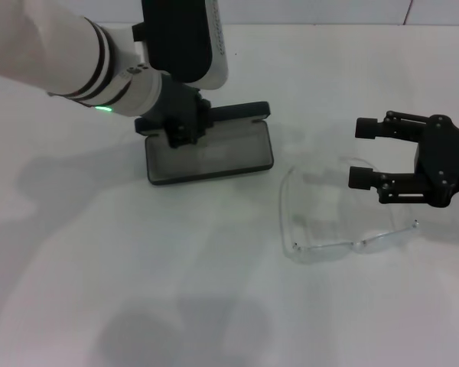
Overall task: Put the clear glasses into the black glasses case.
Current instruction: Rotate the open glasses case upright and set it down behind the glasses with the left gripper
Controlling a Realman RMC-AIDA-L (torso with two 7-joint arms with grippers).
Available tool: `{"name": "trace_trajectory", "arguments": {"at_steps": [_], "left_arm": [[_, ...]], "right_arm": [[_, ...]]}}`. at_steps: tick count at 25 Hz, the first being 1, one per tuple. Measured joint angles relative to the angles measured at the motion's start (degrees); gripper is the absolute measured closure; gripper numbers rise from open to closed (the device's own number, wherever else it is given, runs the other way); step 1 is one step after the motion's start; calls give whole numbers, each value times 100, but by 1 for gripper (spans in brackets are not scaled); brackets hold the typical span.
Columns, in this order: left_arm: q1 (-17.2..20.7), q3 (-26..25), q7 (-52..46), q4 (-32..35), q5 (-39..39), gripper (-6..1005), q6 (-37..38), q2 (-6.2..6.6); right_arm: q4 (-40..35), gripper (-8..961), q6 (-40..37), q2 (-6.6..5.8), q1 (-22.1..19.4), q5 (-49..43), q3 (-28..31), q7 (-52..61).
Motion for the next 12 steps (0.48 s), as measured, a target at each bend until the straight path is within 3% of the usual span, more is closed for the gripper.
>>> {"name": "trace_trajectory", "arguments": {"at_steps": [12], "left_arm": [[-125, 310, 17, -170, -168, 803, -405, -3]], "right_arm": [[48, 158, -141, -26, -22, 72, -48, -3]]}}
